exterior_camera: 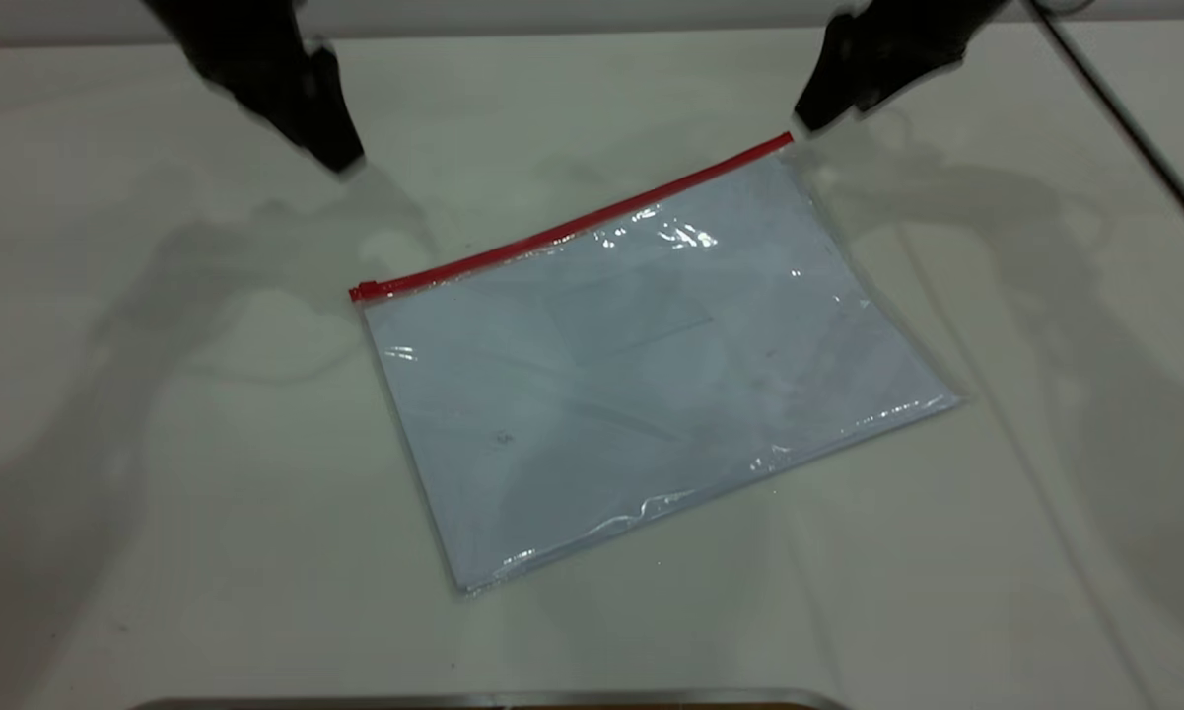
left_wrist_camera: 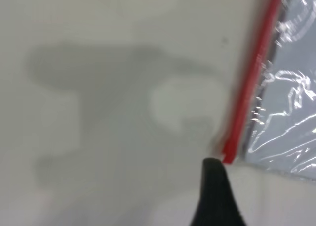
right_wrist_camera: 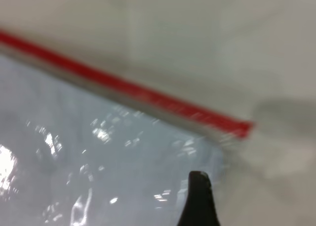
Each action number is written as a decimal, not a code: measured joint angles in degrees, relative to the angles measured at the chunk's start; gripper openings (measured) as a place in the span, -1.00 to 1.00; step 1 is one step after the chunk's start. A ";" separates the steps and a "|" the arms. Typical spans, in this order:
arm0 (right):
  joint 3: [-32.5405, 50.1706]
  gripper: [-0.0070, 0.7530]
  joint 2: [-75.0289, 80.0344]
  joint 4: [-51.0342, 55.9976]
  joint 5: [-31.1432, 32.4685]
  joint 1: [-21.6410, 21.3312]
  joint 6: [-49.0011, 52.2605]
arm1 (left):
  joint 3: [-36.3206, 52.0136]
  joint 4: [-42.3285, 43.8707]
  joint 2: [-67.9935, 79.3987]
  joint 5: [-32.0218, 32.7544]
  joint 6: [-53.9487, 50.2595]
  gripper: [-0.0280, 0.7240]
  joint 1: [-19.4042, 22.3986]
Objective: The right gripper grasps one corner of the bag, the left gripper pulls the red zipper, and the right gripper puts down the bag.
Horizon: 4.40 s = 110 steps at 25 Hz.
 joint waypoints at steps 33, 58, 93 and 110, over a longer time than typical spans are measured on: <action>18.34 -0.13 -76.75 -18.56 26.47 -0.05 36.92 | 7.49 23.15 -63.44 22.94 -43.65 0.62 0.00; 77.32 -0.36 -131.66 -20.27 25.48 -0.05 34.35 | 56.67 23.12 -109.95 22.94 -47.88 0.62 0.00; 82.64 -0.36 -140.87 -28.09 20.82 -0.05 41.26 | 67.70 21.53 -112.41 20.18 -47.88 0.62 0.00; 82.64 -0.36 -140.87 -28.09 20.77 -0.05 41.26 | 67.70 21.78 -128.76 20.46 -50.50 0.62 11.92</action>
